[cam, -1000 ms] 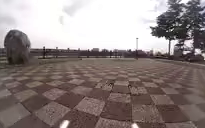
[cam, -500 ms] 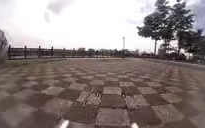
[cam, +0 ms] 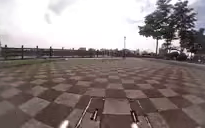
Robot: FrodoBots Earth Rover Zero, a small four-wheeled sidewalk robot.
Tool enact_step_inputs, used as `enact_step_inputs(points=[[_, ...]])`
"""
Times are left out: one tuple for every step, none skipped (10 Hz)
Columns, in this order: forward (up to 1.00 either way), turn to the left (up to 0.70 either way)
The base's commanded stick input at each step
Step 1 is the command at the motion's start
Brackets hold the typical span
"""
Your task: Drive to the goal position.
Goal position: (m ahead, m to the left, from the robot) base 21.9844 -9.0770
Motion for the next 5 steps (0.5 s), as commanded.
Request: enact_step_inputs(points=[[1.0,-0.38],[1.0,-0.38],[1.0,-0.38],[1.0,-0.38],[1.0,-0.38]])
